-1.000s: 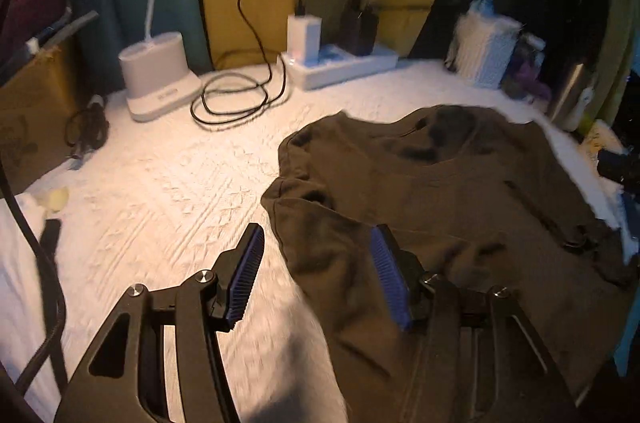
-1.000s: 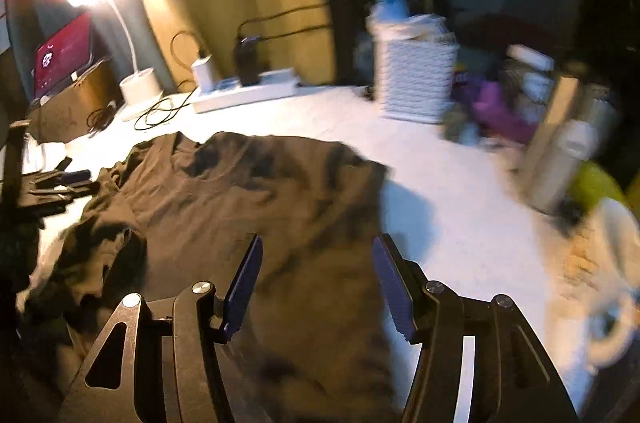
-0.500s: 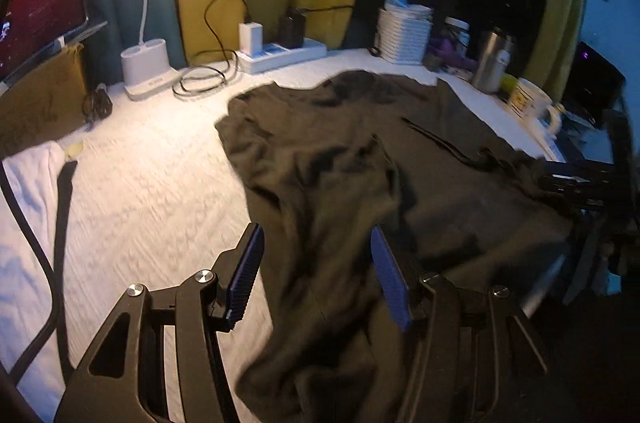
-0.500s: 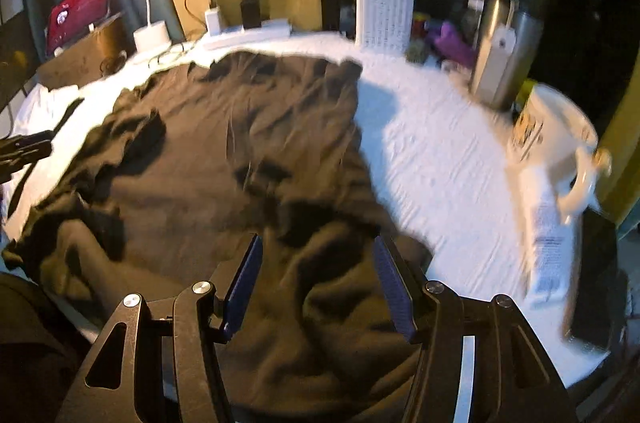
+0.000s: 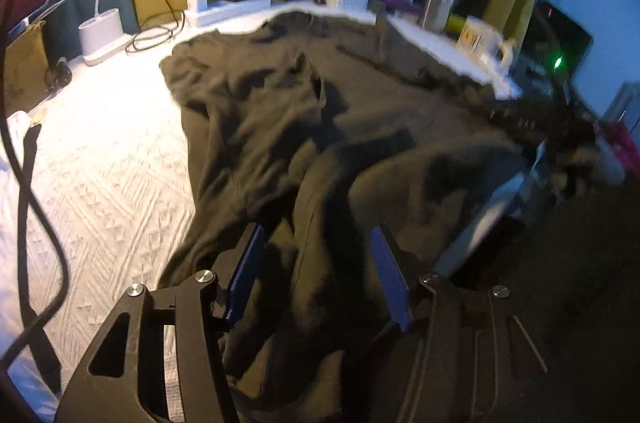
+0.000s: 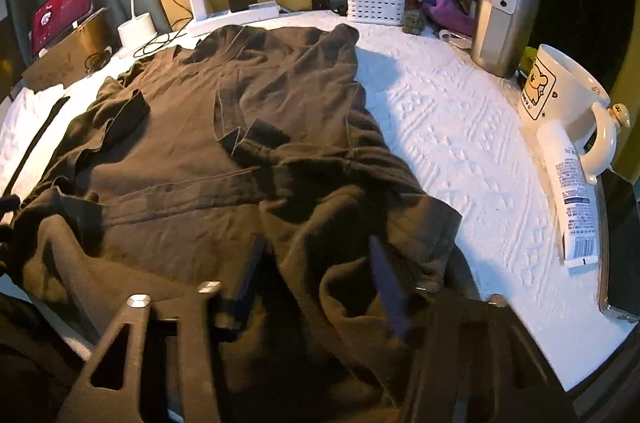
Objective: Fold small clothes
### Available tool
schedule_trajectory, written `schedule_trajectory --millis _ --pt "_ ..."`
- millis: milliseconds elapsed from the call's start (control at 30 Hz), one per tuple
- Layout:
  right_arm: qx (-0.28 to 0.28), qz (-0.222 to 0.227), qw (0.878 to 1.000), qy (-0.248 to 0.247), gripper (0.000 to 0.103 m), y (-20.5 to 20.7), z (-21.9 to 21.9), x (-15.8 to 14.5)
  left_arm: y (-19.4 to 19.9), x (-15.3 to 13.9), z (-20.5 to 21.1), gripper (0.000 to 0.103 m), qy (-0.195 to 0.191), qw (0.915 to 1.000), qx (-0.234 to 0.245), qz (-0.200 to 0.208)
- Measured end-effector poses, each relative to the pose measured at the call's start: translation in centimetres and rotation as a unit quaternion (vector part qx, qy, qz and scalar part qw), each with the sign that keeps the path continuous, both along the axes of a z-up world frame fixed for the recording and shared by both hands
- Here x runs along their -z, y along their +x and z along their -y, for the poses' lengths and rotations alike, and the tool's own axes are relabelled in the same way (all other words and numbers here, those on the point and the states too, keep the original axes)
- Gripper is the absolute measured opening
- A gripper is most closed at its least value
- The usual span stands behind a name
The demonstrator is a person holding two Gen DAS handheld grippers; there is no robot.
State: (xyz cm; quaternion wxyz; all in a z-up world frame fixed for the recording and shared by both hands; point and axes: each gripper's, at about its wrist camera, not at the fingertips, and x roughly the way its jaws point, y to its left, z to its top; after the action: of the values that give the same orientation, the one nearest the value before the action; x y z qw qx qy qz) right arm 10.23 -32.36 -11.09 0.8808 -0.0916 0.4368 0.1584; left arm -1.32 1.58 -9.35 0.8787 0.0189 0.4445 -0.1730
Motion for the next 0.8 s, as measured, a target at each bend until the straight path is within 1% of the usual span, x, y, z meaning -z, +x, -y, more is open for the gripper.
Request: schedule_trajectory --millis 33,67,100,133,167,200,300,467,600,800 --pt "0.001 0.009 1.000 -0.012 0.033 -0.2 -0.1 0.1 0.0 0.4 0.1 0.052 0.014 0.9999 -0.004 -0.001" --pt "-0.001 0.010 1.000 -0.011 0.028 -0.3 0.1 0.0 0.0 0.6 0.1 0.048 0.020 0.9998 -0.006 -0.001" --pt "-0.002 0.008 1.000 -0.004 0.019 -0.4 0.3 0.0 0.0 0.8 0.1 0.037 0.026 0.9996 -0.010 -0.003" --pt "-0.002 0.007 1.000 -0.003 0.015 -0.5 0.4 -0.1 -0.1 0.9 0.0 0.031 0.031 0.9994 -0.013 -0.002" --pt "-0.004 0.008 1.000 -0.004 0.014 -0.6 0.4 -0.2 -0.2 0.9 -0.1 0.027 0.033 0.9994 -0.013 0.000" --pt "-0.006 0.010 1.000 -0.007 0.013 -0.7 0.4 -0.3 -0.2 0.9 -0.2 0.018 0.035 0.9993 -0.014 0.001" --pt "-0.009 0.020 1.000 -0.007 0.010 -1.2 0.3 -1.1 -0.5 0.4 -0.6 0.012 0.031 0.9994 -0.015 0.009" --pt "-0.006 0.047 0.999 -0.009 0.010 -2.3 0.5 -3.1 -0.8 -1.1 -0.8 0.011 0.012 0.9992 -0.015 0.035" --pt "-0.001 0.068 0.998 -0.011 0.010 -2.9 0.9 -4.7 -1.0 -2.6 -1.2 0.011 -0.012 0.9980 -0.024 0.057" --pt "0.003 0.089 0.996 -0.005 0.010 -3.4 1.4 -6.3 -1.0 -4.5 -1.3 0.011 -0.018 0.9957 -0.028 0.086"
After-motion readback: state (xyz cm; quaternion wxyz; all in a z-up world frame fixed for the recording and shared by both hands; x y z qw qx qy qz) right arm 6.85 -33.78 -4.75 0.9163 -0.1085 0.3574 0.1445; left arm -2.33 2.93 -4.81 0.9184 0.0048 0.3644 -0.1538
